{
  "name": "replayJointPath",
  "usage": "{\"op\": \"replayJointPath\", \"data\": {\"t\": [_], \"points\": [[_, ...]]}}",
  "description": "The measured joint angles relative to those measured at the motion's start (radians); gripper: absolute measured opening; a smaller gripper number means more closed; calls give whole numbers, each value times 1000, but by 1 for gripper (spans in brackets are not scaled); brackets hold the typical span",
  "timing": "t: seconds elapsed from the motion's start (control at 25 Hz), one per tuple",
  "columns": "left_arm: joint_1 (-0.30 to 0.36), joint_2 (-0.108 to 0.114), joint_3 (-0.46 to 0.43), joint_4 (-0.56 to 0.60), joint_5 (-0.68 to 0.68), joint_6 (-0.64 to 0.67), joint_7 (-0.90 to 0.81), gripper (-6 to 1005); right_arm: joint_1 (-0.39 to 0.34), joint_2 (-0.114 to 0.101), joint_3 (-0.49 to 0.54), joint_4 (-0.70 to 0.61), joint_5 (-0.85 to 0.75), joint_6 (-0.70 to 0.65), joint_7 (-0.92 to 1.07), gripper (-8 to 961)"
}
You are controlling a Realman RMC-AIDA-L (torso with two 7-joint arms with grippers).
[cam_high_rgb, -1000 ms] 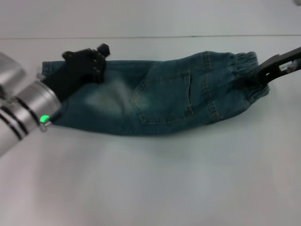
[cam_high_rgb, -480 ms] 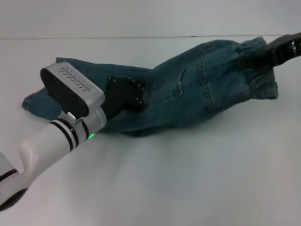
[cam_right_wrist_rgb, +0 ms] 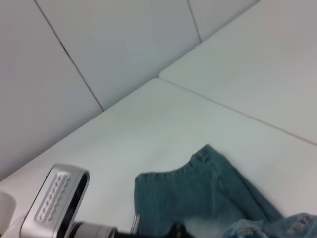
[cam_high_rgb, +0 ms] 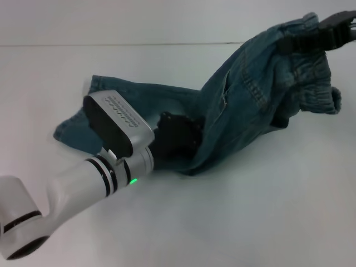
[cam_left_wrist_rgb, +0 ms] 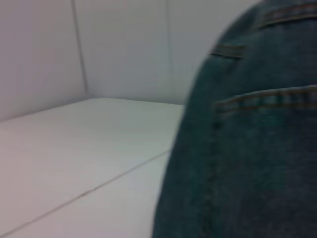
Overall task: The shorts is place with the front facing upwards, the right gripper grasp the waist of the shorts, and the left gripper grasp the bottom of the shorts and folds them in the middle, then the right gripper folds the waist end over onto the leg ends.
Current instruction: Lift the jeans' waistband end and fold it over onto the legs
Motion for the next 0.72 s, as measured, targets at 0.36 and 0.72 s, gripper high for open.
{"op": "replayJointPath", "data": {"t": [0.36,0.72], "points": [[-25,0,-24,-111,115,101,-47,1,54,11,-36,6,-4,21,-3,105],[29,0,-153,-128,207,140,-43,1,66,16,-114,46,-33,75,-17,105]]}}
